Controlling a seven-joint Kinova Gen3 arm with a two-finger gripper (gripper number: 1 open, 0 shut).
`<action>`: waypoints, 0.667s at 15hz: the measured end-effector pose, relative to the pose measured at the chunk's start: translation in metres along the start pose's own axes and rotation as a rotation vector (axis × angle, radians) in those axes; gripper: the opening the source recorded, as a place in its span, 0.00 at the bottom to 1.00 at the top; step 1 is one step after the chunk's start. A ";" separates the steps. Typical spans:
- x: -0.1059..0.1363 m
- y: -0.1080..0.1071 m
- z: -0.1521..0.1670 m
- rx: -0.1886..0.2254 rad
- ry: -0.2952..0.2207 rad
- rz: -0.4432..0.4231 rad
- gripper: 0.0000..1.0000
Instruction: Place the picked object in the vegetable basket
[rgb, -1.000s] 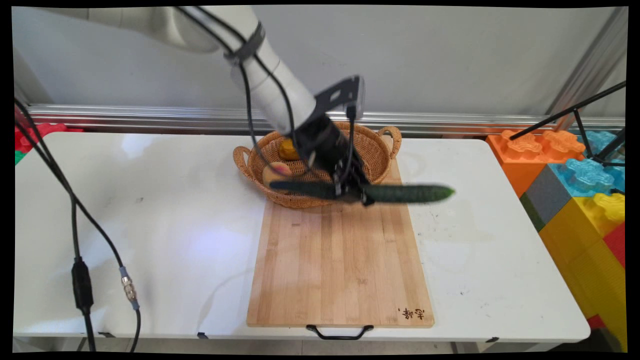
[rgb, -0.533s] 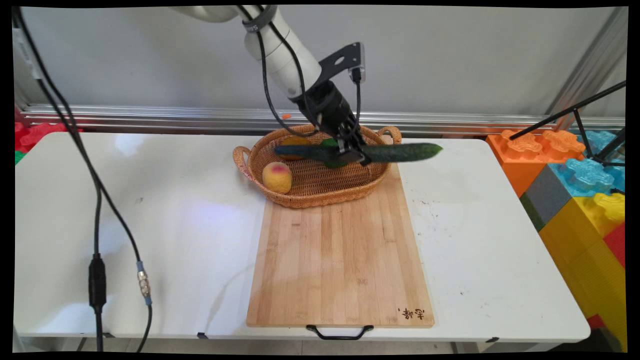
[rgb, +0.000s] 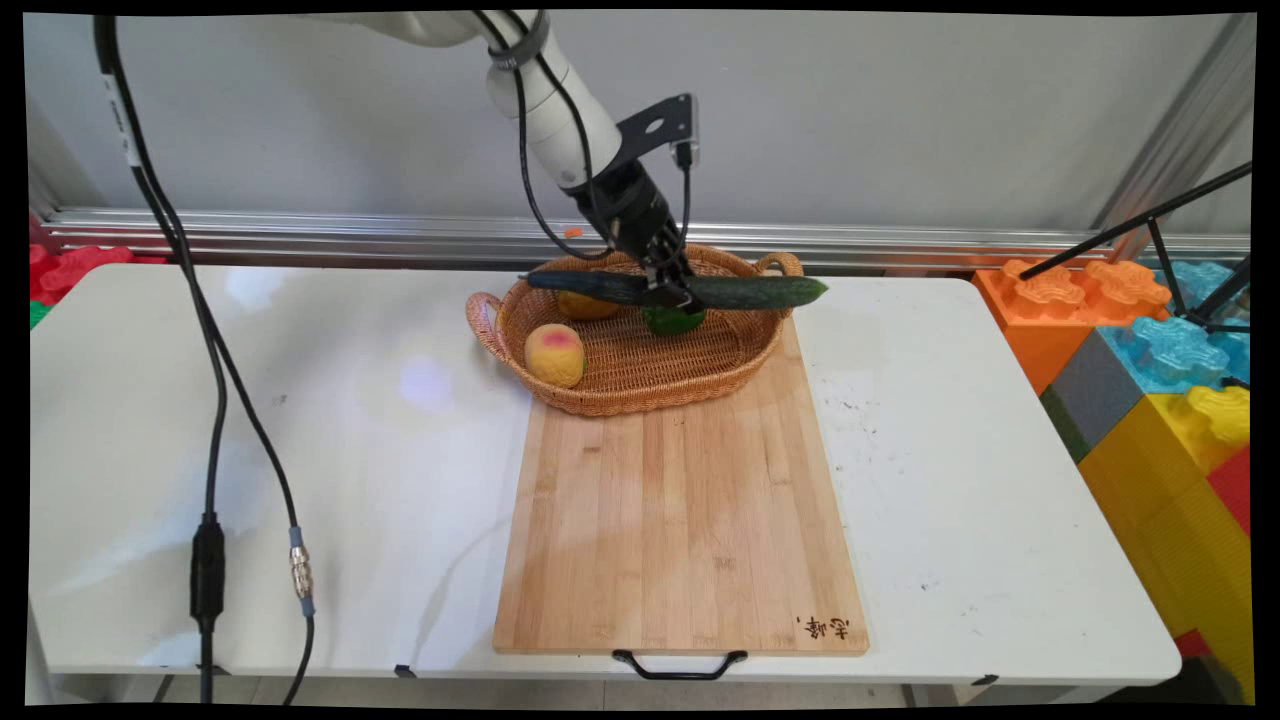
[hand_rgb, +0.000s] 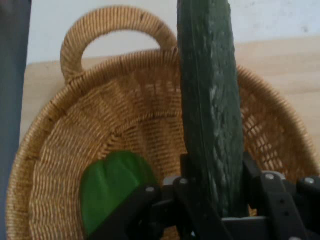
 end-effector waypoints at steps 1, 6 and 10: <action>-0.003 -0.002 0.002 -0.001 -0.005 0.000 0.00; -0.023 -0.010 0.022 -0.012 -0.045 0.031 0.00; -0.023 -0.012 0.031 -0.017 -0.029 0.065 1.00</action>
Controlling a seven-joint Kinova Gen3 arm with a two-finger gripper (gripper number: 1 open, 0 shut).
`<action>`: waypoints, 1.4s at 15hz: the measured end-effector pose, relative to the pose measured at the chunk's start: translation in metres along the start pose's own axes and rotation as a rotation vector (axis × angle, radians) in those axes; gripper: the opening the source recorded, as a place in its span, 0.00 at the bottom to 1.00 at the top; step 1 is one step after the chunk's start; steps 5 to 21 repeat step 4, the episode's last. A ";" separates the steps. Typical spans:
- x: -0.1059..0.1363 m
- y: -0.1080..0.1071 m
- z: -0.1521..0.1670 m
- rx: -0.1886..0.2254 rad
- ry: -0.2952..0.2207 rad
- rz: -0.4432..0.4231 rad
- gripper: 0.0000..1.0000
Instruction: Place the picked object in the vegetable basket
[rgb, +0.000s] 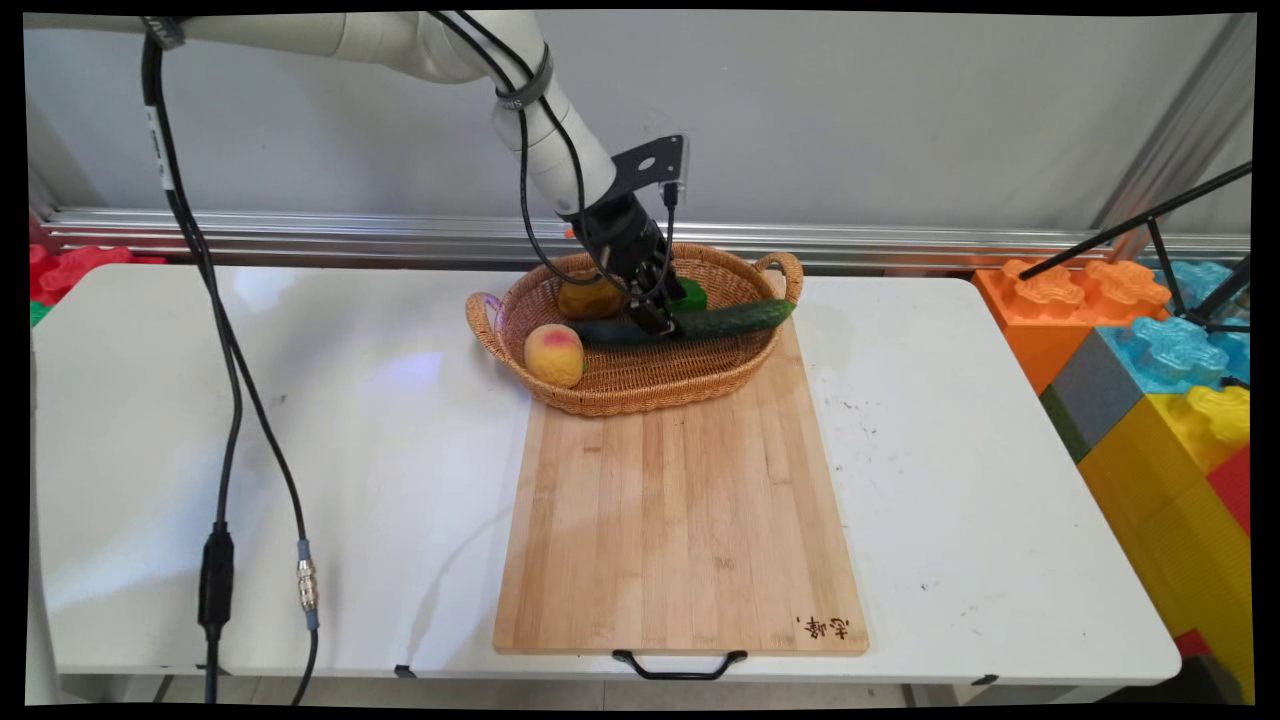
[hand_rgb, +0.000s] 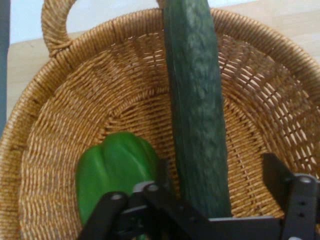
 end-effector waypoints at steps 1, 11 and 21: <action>0.001 0.001 0.000 0.000 0.004 0.005 1.00; 0.007 0.007 -0.009 0.017 0.024 0.003 1.00; 0.007 0.007 -0.009 0.017 0.024 0.003 1.00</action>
